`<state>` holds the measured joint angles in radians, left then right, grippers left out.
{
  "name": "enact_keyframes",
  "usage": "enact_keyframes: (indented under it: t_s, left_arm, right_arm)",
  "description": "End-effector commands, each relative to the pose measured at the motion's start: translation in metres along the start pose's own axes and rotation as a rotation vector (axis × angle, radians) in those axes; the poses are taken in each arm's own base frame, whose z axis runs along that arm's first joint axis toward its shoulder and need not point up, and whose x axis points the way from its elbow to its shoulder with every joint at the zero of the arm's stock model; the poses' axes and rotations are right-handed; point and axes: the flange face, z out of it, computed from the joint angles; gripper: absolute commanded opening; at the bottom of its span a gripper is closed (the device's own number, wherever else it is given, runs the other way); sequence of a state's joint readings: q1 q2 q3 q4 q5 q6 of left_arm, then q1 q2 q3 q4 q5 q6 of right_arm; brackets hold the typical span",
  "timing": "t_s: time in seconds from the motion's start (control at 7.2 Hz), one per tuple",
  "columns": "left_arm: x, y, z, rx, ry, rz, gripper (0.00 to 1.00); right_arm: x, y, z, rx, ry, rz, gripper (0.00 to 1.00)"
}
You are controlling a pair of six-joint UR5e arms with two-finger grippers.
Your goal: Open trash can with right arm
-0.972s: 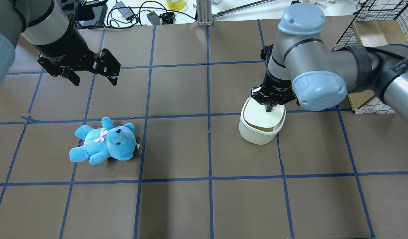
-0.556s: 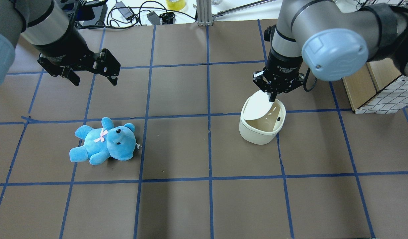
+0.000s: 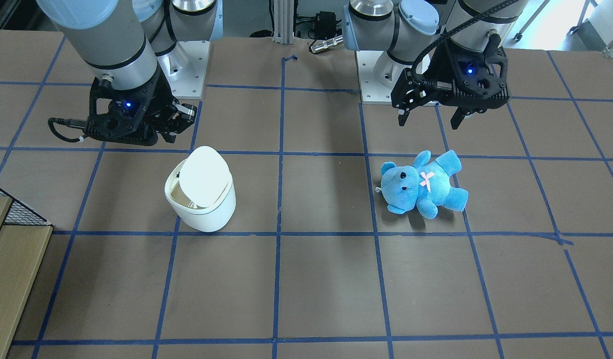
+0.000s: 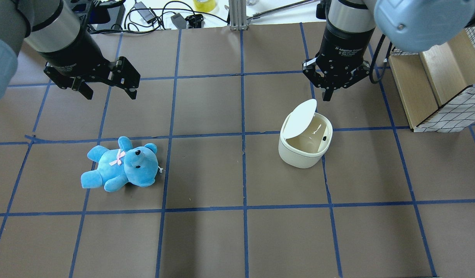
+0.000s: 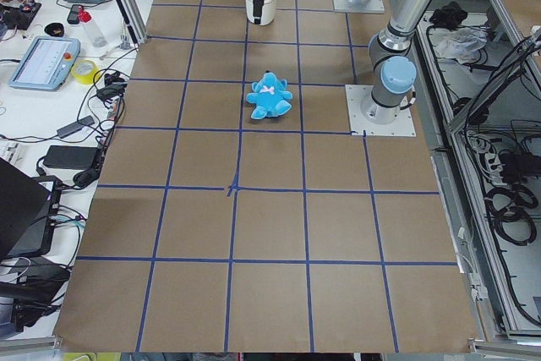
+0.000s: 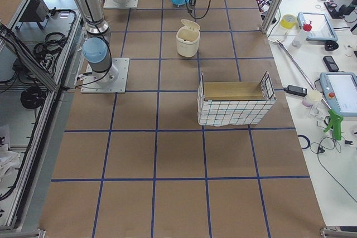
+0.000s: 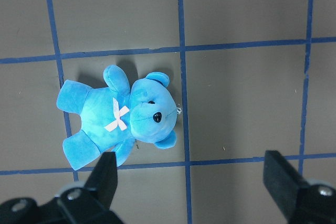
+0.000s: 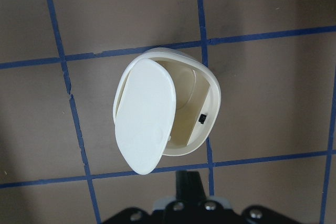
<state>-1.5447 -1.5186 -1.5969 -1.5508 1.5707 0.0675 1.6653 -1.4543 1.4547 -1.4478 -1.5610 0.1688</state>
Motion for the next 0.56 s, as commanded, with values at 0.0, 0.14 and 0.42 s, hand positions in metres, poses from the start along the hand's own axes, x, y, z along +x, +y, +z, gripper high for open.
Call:
enact_keyframes:
  t_s: [0.0,0.14,0.42]
  left_arm:
    - [0.0,0.0,0.0,0.0,0.0,0.0,1.0]
    - [0.0,0.0,0.0,0.0,0.0,0.0,1.0]
    - [0.0,0.0,0.0,0.0,0.0,0.0,1.0]
  right_arm:
    - [0.013,-0.006,-0.005,0.009,-0.008,-0.122,0.99]
    - [0.036,-0.015,-0.004,0.006,-0.021,-0.201,1.0]
    - [0.048,-0.016,-0.011,0.036,-0.033,-0.212,0.99]
